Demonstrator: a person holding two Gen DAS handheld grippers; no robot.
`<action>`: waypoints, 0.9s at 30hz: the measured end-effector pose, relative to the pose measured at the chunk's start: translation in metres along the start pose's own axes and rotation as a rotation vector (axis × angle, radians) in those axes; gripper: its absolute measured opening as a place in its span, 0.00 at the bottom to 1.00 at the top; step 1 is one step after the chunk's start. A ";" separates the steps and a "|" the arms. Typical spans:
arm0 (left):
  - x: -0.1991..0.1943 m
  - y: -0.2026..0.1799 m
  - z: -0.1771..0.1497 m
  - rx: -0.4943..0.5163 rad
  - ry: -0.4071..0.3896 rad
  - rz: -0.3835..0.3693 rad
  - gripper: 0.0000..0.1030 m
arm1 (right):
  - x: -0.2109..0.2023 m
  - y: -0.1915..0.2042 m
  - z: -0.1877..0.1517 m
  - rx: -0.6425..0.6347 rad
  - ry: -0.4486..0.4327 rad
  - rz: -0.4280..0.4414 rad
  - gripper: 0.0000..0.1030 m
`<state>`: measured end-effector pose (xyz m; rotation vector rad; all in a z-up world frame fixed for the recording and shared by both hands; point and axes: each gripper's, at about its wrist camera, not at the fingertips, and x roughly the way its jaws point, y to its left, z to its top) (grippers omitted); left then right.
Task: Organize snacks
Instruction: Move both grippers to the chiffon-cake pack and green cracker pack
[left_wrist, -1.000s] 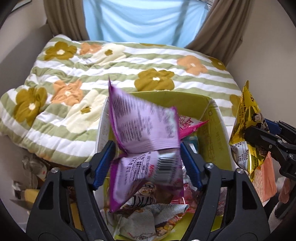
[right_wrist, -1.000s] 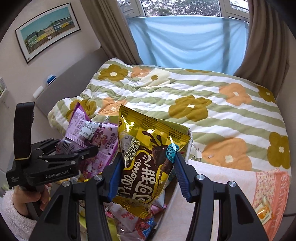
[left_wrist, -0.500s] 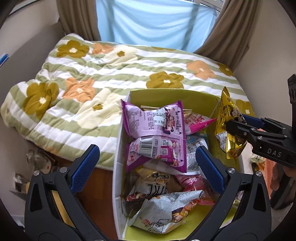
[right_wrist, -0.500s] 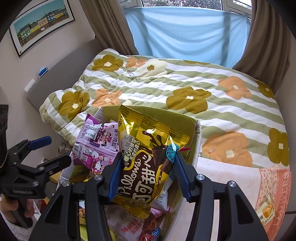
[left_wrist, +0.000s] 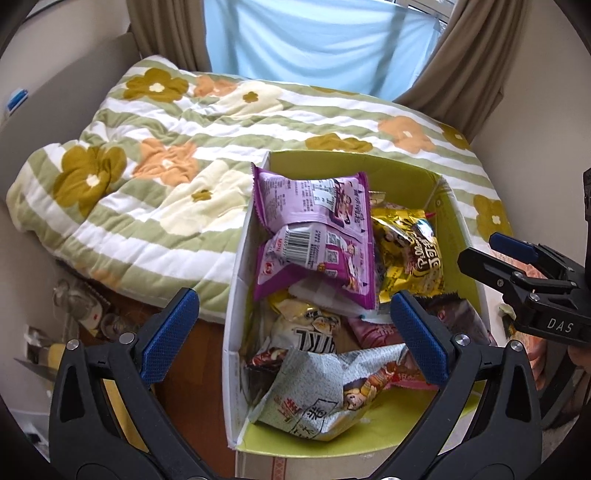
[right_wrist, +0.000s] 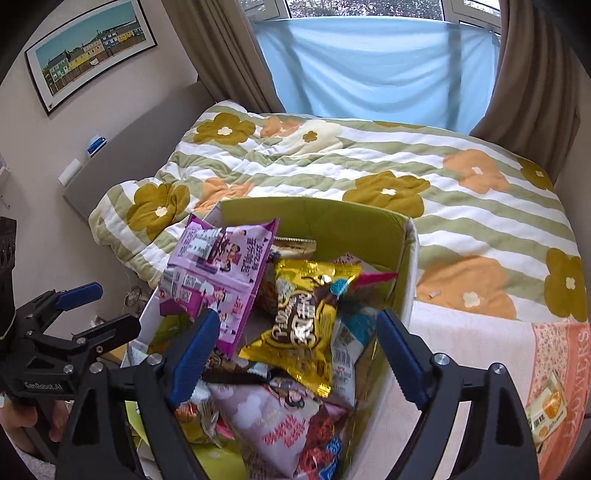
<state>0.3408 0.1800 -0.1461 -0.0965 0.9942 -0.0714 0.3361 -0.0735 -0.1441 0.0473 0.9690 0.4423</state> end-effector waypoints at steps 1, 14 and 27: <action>-0.001 -0.001 -0.001 0.006 -0.002 -0.004 1.00 | -0.004 0.000 -0.004 0.007 -0.006 -0.008 0.81; -0.021 -0.039 0.000 0.102 -0.055 -0.125 1.00 | -0.069 -0.013 -0.028 0.103 -0.114 -0.126 0.81; -0.017 -0.161 0.007 0.269 -0.045 -0.214 1.00 | -0.129 -0.124 -0.094 0.230 -0.131 -0.322 0.98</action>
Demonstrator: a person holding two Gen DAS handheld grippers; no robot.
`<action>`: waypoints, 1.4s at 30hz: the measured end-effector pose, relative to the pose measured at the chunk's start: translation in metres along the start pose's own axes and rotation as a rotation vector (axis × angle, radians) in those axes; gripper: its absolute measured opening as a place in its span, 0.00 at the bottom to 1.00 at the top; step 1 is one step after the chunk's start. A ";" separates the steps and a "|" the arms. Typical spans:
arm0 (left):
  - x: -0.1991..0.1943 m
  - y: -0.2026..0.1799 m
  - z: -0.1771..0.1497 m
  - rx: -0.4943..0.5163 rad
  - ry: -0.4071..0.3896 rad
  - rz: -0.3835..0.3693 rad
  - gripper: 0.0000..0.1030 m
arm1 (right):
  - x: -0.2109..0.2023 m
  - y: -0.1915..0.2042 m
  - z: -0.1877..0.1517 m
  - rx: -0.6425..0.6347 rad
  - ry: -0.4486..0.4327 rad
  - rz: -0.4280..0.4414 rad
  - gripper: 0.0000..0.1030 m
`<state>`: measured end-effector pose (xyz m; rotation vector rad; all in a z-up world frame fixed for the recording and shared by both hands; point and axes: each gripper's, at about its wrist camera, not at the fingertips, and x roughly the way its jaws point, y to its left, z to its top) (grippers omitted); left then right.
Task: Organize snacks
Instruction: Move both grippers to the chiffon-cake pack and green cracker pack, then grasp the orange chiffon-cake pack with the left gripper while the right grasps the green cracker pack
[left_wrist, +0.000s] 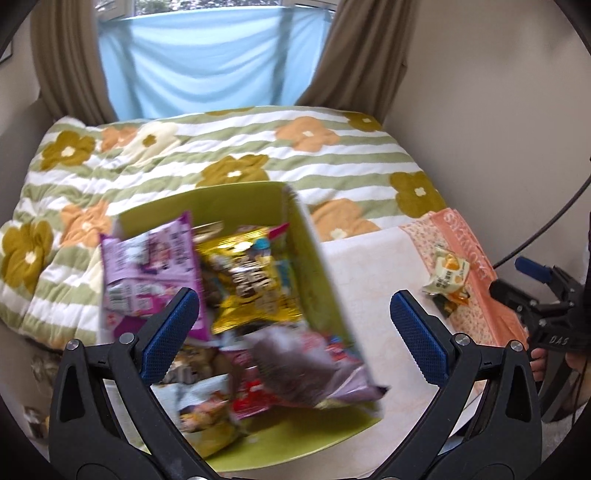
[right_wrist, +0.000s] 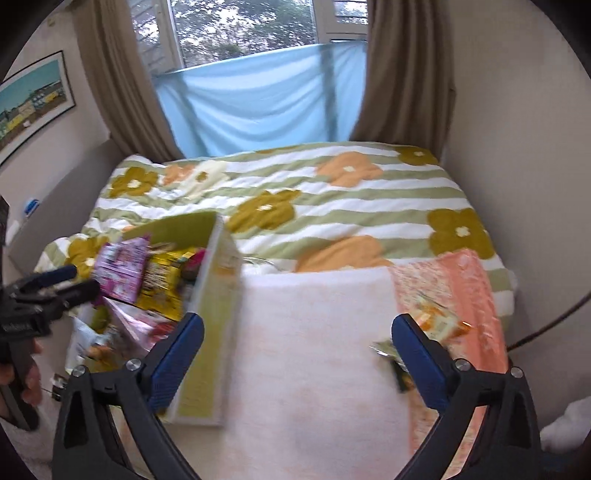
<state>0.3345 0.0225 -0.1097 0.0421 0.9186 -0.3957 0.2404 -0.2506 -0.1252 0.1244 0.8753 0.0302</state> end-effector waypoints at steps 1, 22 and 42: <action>0.005 -0.010 0.003 0.005 0.007 -0.005 1.00 | 0.002 -0.013 -0.005 0.006 0.013 -0.010 0.98; 0.212 -0.272 0.006 0.377 0.376 -0.214 1.00 | 0.064 -0.153 -0.087 0.076 0.178 -0.009 0.99; 0.294 -0.275 0.003 0.365 0.490 -0.240 0.60 | 0.114 -0.142 -0.103 -0.043 0.228 -0.055 0.99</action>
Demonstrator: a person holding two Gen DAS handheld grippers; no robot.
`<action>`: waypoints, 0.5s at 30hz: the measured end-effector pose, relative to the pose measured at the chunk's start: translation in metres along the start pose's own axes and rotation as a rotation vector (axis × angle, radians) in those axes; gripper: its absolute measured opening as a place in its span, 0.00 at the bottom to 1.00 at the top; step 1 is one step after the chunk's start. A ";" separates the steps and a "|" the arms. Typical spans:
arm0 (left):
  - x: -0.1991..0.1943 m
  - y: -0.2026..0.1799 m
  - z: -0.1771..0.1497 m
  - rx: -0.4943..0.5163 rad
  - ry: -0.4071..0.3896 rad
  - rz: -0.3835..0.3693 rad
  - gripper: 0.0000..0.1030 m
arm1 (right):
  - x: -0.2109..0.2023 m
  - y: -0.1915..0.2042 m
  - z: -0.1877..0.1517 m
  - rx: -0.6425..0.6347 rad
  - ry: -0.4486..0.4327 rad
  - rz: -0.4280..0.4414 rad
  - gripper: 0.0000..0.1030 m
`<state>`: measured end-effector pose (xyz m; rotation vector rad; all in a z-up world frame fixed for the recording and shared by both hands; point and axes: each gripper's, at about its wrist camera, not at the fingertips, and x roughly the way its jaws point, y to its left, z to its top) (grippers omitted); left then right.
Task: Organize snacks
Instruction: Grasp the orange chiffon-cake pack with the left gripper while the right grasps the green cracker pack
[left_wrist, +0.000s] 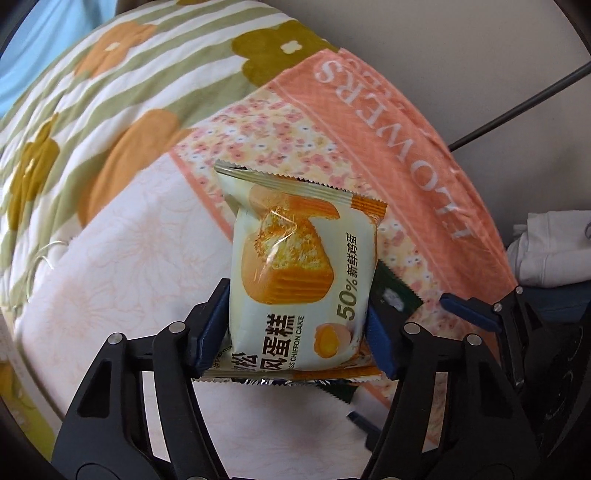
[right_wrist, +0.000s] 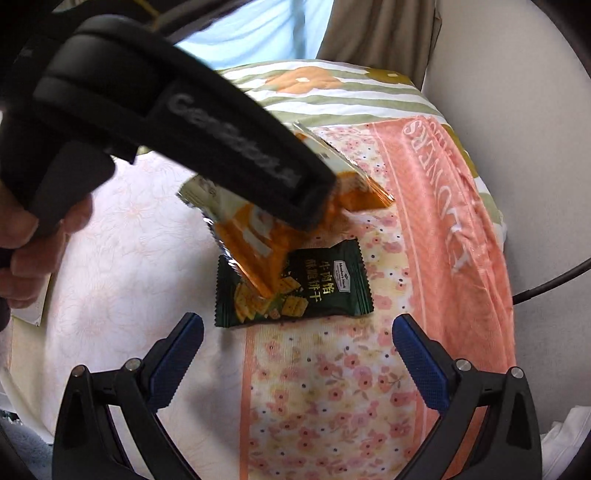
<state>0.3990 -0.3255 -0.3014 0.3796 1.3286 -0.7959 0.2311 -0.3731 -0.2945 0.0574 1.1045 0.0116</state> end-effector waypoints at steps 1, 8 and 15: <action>-0.002 0.005 0.000 -0.003 -0.004 0.008 0.60 | 0.003 0.000 0.003 0.001 0.005 -0.001 0.99; -0.012 0.044 -0.007 -0.084 -0.013 0.010 0.60 | 0.014 0.005 0.012 0.014 0.038 -0.004 0.99; -0.023 0.058 -0.017 -0.132 -0.028 0.022 0.60 | 0.026 0.015 0.015 -0.020 0.044 -0.039 0.99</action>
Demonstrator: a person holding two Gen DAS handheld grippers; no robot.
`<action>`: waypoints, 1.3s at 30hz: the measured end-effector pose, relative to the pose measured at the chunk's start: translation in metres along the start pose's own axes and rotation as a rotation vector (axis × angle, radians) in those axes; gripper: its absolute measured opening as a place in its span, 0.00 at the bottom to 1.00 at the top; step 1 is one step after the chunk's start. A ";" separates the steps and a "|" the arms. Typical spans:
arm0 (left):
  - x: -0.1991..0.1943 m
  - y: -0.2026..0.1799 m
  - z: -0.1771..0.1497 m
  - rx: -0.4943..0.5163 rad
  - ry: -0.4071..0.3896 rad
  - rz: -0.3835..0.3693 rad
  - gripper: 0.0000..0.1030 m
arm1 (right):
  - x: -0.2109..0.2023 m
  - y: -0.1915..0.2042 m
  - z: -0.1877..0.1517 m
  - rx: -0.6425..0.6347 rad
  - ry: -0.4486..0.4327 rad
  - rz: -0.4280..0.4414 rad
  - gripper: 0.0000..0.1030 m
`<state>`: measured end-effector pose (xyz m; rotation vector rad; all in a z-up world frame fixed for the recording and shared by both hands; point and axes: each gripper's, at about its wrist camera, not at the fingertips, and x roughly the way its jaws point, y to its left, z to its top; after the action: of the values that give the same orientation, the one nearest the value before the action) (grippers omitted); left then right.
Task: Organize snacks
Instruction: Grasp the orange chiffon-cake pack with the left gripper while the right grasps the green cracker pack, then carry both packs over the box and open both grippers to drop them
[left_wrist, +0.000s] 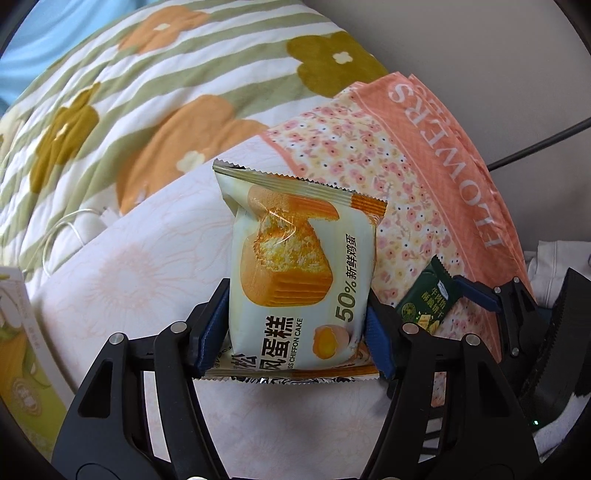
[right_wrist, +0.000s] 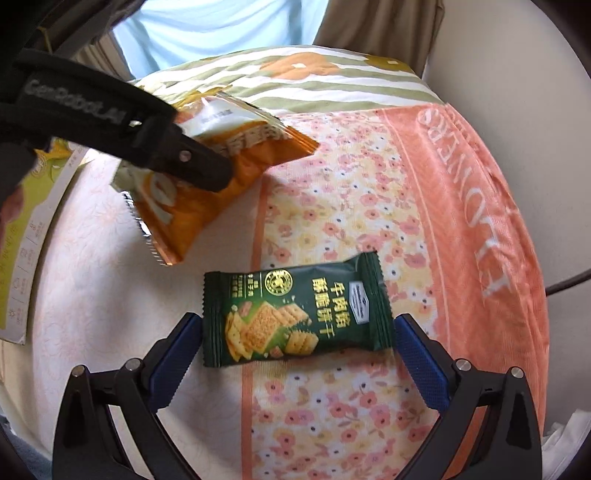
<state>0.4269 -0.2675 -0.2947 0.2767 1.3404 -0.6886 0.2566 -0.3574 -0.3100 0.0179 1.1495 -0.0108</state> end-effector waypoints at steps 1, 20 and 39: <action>-0.004 0.002 -0.002 -0.009 -0.009 0.001 0.60 | 0.000 0.000 -0.001 -0.002 -0.005 0.002 0.99; -0.038 0.016 -0.044 -0.108 -0.047 0.015 0.60 | -0.018 0.010 -0.022 -0.031 -0.082 0.018 0.60; -0.161 0.031 -0.077 -0.265 -0.279 0.083 0.60 | -0.102 0.028 0.036 -0.187 -0.197 0.137 0.58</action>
<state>0.3731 -0.1526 -0.1659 0.0212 1.1296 -0.4542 0.2479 -0.3304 -0.2022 -0.0687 0.9464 0.2125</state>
